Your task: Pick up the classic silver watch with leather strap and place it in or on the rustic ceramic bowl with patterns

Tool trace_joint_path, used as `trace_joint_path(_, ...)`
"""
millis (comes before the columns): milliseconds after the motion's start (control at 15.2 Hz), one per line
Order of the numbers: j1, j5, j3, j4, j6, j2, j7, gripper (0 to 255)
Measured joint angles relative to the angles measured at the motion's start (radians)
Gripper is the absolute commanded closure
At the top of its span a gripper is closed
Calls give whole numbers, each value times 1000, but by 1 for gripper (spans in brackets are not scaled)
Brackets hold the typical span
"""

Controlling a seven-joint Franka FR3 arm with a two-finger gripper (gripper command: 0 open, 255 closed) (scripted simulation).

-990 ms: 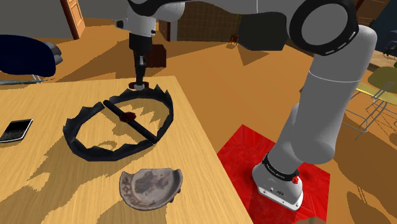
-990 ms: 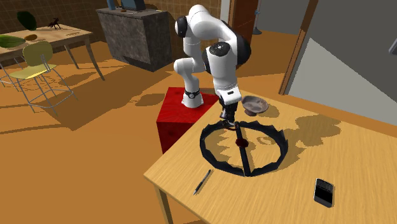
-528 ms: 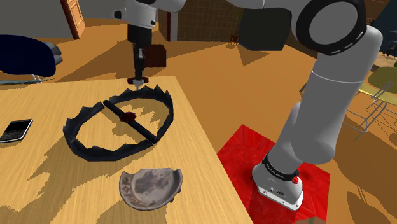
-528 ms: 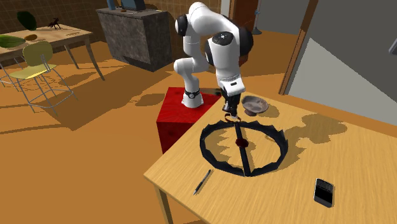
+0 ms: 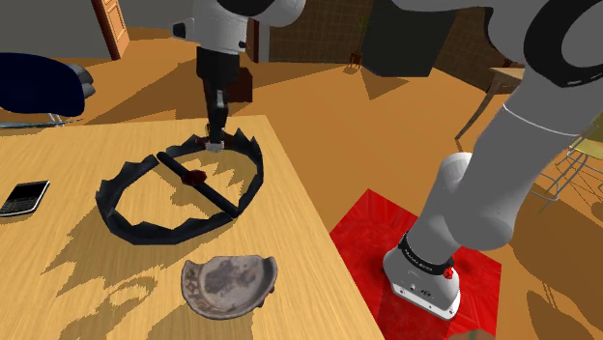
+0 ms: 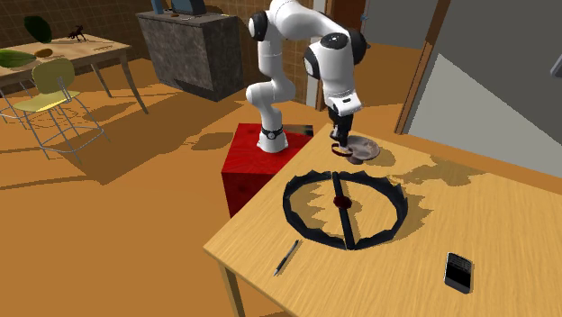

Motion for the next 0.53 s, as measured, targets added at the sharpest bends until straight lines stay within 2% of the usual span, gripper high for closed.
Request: trace_joint_path(528, 77, 31, 89, -151, 44, -149, 148, 255)
